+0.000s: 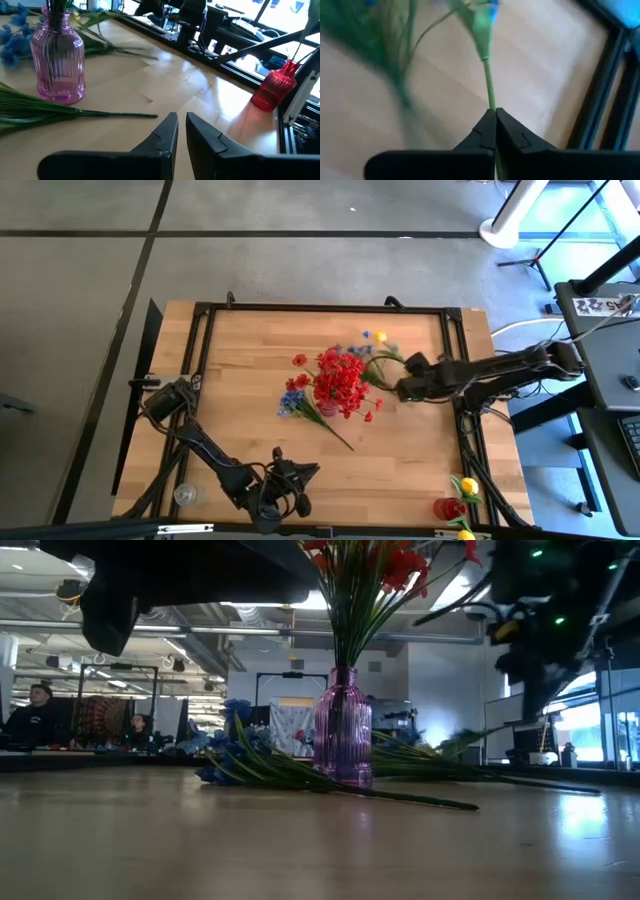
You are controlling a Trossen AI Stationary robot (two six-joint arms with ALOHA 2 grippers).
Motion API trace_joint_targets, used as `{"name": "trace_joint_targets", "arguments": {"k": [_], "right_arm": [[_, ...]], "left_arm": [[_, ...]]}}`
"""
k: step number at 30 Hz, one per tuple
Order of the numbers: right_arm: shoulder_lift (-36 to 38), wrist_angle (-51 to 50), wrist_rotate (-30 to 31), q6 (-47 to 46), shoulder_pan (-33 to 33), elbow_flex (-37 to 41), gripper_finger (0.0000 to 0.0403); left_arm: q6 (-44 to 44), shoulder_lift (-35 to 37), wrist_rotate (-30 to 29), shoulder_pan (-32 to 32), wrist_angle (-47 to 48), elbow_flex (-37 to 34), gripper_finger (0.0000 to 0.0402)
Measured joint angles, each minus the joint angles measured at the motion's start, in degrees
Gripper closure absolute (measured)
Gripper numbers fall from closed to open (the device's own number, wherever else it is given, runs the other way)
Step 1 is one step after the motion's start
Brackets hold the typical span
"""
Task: Sort flowers into vase by color
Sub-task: Put the yellow tulip into the red vase
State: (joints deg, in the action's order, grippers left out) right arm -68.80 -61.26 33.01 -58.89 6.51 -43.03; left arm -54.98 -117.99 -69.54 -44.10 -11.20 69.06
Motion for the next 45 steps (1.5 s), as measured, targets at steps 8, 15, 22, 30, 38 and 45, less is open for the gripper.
{"name": "trace_joint_targets", "arguments": {"k": [8,15,22,30,38,45], "right_arm": [[2.4,-1.7,-17.3,-5.2,1.1,5.0,0.0395],[0.7,-0.8,-20.4,0.2,1.0,5.6,0.0307],[-0.5,6.8,-10.8,10.6,-6.9,5.5,0.0207],[-6.4,19.5,-14.7,23.8,-22.9,5.5,0.0247],[-12.8,29.0,-18.6,27.8,-29.6,7.9,0.0290],[-9.4,29.8,-15.2,28.4,-28.5,8.3,0.0389]], "left_arm": [[0.0,0.0,-0.6,0.0,0.0,0.0,0.0367],[0.0,0.0,-0.6,0.3,0.0,0.0,0.0367],[0.1,0.0,-0.4,0.9,0.0,0.0,0.0367],[0.1,0.0,-0.2,0.9,0.0,0.0,0.0367],[0.1,0.0,0.0,0.2,0.0,0.0,0.0367],[0.7,0.0,0.0,0.1,0.1,0.0,0.0367]]}}
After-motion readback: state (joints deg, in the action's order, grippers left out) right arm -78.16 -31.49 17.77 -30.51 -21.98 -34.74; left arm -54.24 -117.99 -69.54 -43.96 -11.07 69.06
